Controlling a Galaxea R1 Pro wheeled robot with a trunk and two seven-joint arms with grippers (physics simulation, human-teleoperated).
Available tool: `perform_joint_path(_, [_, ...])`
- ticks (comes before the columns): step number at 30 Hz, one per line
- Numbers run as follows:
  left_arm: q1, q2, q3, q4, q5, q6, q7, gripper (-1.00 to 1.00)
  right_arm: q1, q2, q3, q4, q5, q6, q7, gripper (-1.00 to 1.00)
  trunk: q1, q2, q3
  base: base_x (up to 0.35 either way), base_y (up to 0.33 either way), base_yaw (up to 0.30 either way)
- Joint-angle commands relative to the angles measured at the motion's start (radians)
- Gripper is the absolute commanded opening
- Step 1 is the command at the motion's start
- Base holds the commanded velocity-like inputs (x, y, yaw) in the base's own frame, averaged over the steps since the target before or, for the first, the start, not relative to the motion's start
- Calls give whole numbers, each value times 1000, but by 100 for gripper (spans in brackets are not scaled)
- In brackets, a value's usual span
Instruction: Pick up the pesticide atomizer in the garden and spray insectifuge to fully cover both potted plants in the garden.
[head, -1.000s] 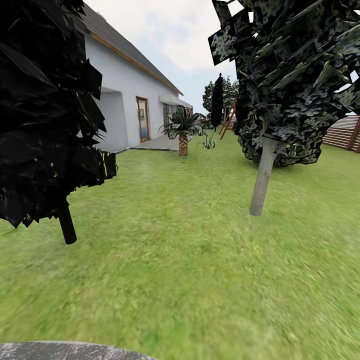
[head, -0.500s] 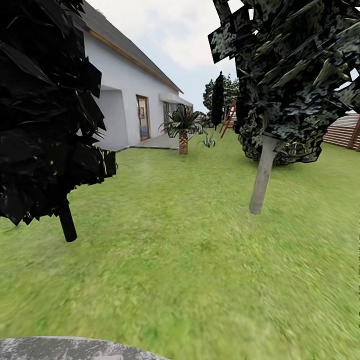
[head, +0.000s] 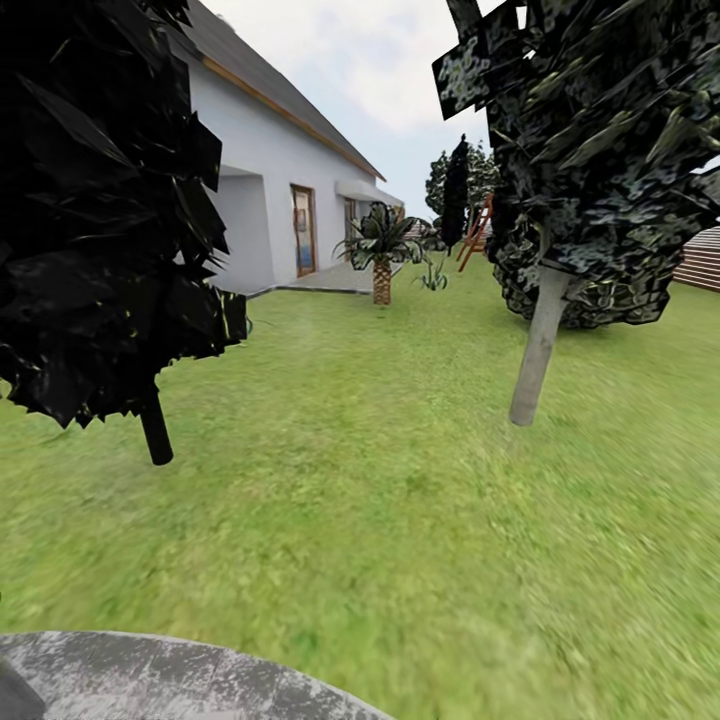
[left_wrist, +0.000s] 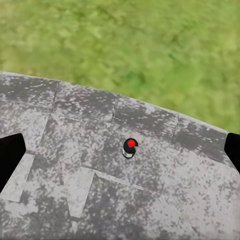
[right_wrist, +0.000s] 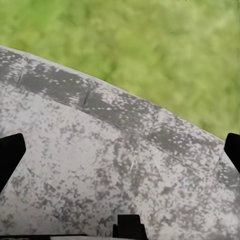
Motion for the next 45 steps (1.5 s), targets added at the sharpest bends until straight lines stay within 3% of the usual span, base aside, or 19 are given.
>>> perform_joint_path(1, [0, -1, 2, -1, 1, 0, 0, 100, 0, 0, 0, -1, -1, 1, 0, 100, 0, 0, -1, -5, -7, 71])
perform_joint_path(11, [0, -1, 1, -1, 2, 0, 0, 100, 0, 0, 0, -1, -1, 1, 1, 100, 0, 0, -6, -1, -12, 212])
perform_joint_path(35, [0, -1, 0, -1, 2, 0, 0, 100, 0, 1, 0, -1, -1, -5, 1, 100, 0, 0, -18, 0, -292, 246])
perform_joint_path(45, [0, -1, 0, 0, 2, 0, 0, 100, 0, 2, 0, -1, -1, -7, 1, 100, 0, 0, -23, 0, -46, 246])
